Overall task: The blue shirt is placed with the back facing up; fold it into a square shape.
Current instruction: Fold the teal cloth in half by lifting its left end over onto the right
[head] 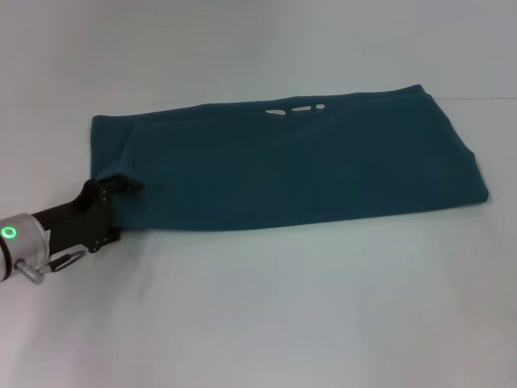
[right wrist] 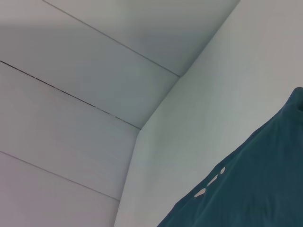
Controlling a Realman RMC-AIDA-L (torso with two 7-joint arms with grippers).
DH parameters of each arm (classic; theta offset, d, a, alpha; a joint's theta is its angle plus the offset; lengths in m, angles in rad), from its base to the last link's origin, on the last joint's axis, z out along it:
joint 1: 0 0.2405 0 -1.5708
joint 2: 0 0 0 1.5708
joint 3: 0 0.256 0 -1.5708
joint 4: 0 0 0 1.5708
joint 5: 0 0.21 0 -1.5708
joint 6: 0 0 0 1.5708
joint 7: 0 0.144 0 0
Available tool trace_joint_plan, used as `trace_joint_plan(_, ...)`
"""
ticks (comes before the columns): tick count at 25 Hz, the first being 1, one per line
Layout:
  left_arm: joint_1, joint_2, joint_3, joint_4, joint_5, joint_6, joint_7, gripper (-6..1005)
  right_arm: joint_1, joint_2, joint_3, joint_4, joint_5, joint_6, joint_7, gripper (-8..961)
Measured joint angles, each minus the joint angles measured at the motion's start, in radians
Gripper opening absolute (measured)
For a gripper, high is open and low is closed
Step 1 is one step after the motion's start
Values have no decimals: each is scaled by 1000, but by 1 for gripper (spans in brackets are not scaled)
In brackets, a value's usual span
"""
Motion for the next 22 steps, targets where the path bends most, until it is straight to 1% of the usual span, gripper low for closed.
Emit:
trace_joint_plan(3, -6, -1, 6, 2, 1, 6, 5, 674, -2, 0, 0, 1, 0, 0, 0, 719)
trace_joint_plan(7, 2, -8, 13, 23, -1, 18, 16, 594, -4, 0, 0, 11, 0, 0, 0, 717)
trace_joint_plan(12, 4, -8, 13, 32, -2, 28, 30, 495, -5, -1, 0, 14, 0, 4, 0, 715)
trace_joint_plan(17, 1, -7, 12, 32, -3, 30, 89, 272, -5, -1, 0, 14, -5, 16, 0, 713)
trace_joint_plan(22, 7, -9, 5, 54, -20, 49, 260, 169, -6, -1, 0, 18, -6, 25, 2, 711)
